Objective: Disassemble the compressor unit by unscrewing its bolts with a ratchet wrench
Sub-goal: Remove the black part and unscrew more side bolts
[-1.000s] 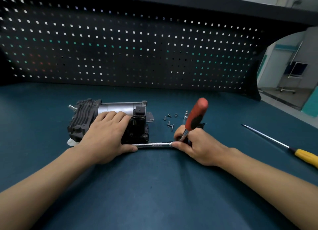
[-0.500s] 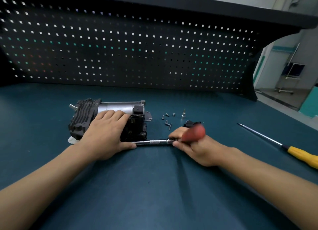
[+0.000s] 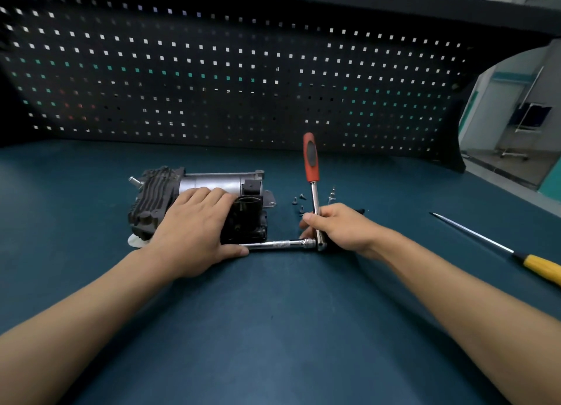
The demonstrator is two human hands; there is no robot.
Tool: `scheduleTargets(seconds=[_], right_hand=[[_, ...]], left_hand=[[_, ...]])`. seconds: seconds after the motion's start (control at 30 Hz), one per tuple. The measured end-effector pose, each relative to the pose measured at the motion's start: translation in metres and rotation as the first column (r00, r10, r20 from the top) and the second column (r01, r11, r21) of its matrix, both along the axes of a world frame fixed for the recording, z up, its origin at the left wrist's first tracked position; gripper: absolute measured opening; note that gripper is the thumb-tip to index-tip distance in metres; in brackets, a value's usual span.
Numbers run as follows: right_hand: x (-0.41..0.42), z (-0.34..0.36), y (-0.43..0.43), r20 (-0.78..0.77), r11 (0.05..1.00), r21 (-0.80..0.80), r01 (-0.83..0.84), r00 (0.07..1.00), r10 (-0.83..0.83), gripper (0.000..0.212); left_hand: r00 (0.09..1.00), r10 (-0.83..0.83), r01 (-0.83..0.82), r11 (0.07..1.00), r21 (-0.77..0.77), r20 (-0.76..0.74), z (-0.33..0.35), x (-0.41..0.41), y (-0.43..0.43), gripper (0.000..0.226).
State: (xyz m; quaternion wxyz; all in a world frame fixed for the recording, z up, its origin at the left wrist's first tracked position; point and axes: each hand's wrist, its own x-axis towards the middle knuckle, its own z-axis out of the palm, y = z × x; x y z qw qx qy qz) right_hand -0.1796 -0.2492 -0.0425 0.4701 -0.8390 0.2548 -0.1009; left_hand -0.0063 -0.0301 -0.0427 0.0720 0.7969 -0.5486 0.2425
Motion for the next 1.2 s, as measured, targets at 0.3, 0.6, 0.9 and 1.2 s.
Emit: scheduleTargets(seconds=[0.3,0.6,0.9,1.2], right_hand=[[-0.032,0.009,0.002,-0.022,0.880,-0.443,-0.171,0.983,0.180,0.019],[-0.049,0.000,0.009,-0.153,0.502,-0.811,-0.299,0.938,0.312,0.047],[-0.041,-0.007,0.004,0.059,0.762,-0.596,-0.255,0.932,0.358,0.019],[-0.015,-0.008,-0.001,0.111,0.992,-0.128,-0.006,0.994,0.021,0.035]], left_hand=[[1.000,-0.023,0.022,0.999,-0.033,-0.008,-0.003,0.003,0.000,0.096],[0.981,-0.171,0.180,0.978,-0.102,0.093,0.001,-0.023,0.004,0.102],[0.982,-0.176,0.160,0.970,0.186,0.074,-0.002,-0.082,-0.042,0.018],[0.989,-0.145,0.147,0.975,0.166,-0.021,-0.005,-0.073,-0.045,0.016]])
